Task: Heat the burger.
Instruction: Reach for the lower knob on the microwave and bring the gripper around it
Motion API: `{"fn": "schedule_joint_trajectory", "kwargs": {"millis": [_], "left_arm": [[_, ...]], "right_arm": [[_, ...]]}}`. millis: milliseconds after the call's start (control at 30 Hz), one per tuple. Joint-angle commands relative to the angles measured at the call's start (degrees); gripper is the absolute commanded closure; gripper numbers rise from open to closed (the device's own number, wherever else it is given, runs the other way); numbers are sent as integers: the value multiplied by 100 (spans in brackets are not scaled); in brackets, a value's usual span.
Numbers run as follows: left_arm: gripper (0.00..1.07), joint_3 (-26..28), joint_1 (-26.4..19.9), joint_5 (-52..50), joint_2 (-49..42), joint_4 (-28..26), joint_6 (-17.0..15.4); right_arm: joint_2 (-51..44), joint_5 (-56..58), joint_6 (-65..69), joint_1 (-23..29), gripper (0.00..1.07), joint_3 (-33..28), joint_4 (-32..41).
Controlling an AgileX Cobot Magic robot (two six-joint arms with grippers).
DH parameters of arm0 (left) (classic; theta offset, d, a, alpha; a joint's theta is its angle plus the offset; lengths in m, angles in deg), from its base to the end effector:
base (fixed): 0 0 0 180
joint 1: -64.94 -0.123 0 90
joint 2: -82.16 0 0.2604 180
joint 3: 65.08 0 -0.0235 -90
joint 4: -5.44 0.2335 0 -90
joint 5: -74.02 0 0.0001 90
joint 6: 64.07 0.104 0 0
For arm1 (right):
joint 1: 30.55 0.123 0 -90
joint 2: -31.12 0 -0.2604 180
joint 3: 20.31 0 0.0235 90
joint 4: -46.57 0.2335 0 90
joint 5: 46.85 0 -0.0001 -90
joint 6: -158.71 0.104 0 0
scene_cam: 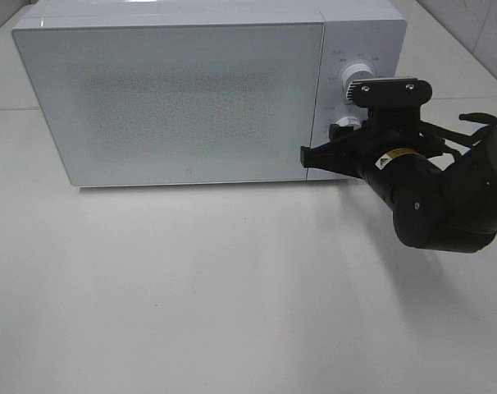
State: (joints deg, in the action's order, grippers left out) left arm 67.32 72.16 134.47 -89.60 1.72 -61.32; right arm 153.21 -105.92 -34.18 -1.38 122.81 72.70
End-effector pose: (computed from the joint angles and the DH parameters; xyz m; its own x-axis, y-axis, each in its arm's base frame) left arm 0.0145 -0.0078 0.2649 -0.4357 0.0712 -0.8972 0.1827 0.9831 -0.0107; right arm 0.3143 0.1305 0.1129 -0.1946 -0.0853 -0.9772 -0.1252 0.9902 -0.0615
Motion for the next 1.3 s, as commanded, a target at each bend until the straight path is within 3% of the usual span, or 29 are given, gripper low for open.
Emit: {"fn": "schedule_joint_trajectory", "kwargs": {"millis": [33, 367, 533, 567, 600, 733, 900, 1133, 1300], "left_arm": [[106, -23, -6, -86, -132, 17, -6], [106, -23, -6, -86, -132, 17, -6], [106, -23, -6, -86, -132, 17, -6], [106, -23, -6, -86, -132, 17, -6], [106, -23, -6, -86, -132, 17, -6], [106, -23, -6, -86, -132, 17, -6], [106, -23, -6, -86, -132, 17, -6], [106, -23, -6, -86, -132, 17, -6], [106, -23, -6, -86, -132, 17, -6]], "right_arm": [[-11, -92, -86, 0, 107, 69, -63], [-11, -138, 722, 0, 107, 69, 0], [-11, -138, 2406, 0, 107, 69, 0], [-11, -138, 3369, 0, 107, 69, 0], [-11, -138, 3369, 0, 107, 69, 0], [-11, -138, 5787, 0, 107, 69, -23], [-11, -172, 7786, 0, 107, 69, -172], [-11, -476, 9190, 0, 107, 69, -441], [-11, -481, 9225, 0, 107, 69, -447]]}}
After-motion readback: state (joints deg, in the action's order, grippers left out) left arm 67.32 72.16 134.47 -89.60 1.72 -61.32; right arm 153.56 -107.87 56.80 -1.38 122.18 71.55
